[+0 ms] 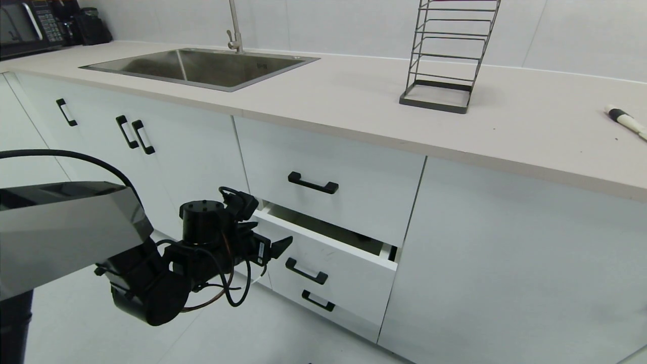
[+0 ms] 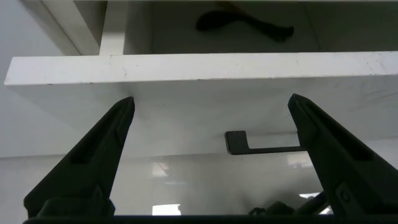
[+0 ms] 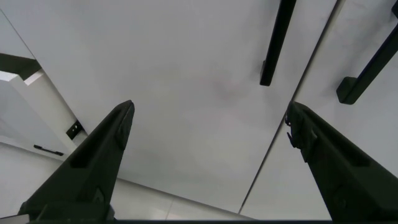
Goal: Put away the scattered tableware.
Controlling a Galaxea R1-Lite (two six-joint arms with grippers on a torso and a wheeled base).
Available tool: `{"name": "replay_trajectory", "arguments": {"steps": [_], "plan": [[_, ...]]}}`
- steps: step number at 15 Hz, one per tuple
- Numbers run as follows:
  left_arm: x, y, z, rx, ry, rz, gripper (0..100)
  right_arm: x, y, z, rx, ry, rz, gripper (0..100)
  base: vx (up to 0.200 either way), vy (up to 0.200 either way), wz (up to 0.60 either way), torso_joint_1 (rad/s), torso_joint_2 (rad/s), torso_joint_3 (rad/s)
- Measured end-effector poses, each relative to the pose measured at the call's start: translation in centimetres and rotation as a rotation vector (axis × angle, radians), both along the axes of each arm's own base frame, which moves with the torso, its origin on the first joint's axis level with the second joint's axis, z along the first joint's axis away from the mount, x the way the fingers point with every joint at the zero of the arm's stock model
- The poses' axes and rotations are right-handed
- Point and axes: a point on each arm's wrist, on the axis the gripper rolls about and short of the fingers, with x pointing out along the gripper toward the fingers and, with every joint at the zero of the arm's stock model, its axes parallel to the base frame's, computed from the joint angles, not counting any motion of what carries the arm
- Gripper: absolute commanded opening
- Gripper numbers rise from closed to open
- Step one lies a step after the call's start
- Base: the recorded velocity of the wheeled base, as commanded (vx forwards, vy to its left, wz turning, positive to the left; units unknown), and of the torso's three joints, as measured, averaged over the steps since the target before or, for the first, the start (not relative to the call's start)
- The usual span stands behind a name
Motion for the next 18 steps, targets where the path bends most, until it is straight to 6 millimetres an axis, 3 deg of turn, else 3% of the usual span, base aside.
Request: {"name": "replay_trajectory", "arguments": {"steps": [12, 18], "plan": [[3.5, -1.0, -0.4, -0.059, -0.115, 0.014, 100, 0.0, 0.0, 0.0, 0.0, 0.0, 0.0, 100, 0.0, 0.0, 0.0, 0.0, 0.0, 0.0], [3.9, -1.1, -0.9, -0.061, -0.117, 0.014, 100, 0.0, 0.0, 0.0, 0.0, 0.0, 0.0, 100, 0.0, 0.0, 0.0, 0.0, 0.0, 0.0]]}}
